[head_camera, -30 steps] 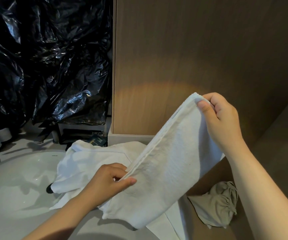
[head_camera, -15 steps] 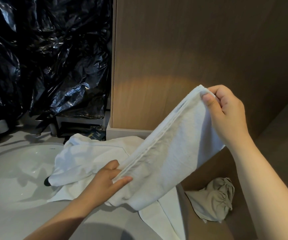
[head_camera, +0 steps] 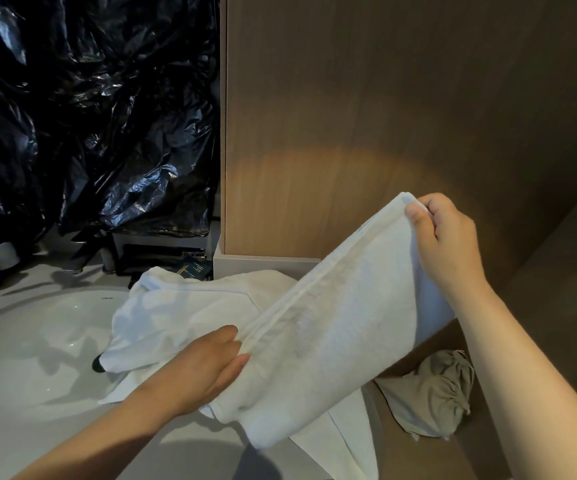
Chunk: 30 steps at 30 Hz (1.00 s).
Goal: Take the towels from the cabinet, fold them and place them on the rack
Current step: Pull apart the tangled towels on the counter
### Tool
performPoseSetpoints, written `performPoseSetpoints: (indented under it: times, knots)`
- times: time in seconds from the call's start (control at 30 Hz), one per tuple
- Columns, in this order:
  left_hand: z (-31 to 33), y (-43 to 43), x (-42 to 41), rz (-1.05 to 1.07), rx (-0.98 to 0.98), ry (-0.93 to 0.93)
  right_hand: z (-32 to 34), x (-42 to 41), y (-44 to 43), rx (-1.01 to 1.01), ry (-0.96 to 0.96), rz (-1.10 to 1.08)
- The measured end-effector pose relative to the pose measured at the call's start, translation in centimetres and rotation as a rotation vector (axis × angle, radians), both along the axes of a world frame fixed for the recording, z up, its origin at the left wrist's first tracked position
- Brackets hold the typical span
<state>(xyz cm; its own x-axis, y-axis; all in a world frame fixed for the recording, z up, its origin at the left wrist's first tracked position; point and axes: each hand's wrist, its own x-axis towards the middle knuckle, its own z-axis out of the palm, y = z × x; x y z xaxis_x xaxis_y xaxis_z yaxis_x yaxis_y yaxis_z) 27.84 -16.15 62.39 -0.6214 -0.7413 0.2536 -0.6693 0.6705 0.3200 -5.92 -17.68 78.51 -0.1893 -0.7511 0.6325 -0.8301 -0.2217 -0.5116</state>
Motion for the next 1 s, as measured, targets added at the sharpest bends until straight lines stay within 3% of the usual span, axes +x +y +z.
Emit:
performPoseSetpoints:
  times: [0.13, 0.23, 0.3, 0.5, 0.73, 1.0]
  knots:
    - [-2.1, 1.3, 0.2, 0.034, 0.229, 0.25, -1.7, 0.1, -0.9, 0.107, 0.009, 0.004]
    - [-4.0, 1.4, 0.8, 0.273, 0.63, 0.509, -3.8, 0.8, -2.3, 0.231, 0.066, -0.01]
    - [-5.1, 0.5, 1.7, 0.321, 0.821, 0.469, -5.8, 1.0, -3.3, 0.328, 0.097, -0.046]
    - [-8.7, -2.3, 4.3, 0.367, 0.65, 0.21, -14.4, 0.5, -3.4, 0.622, 0.12, -0.161]
    - [-12.5, 0.4, 4.7, 0.415, 0.644, 0.344, -17.2, 0.3, -3.1, 0.59, 0.184, -0.239]
    - [-12.7, 0.2, 5.5, 0.493, 0.678, 0.306, -17.4, 0.5, -3.7, 0.576, 0.159, -0.195]
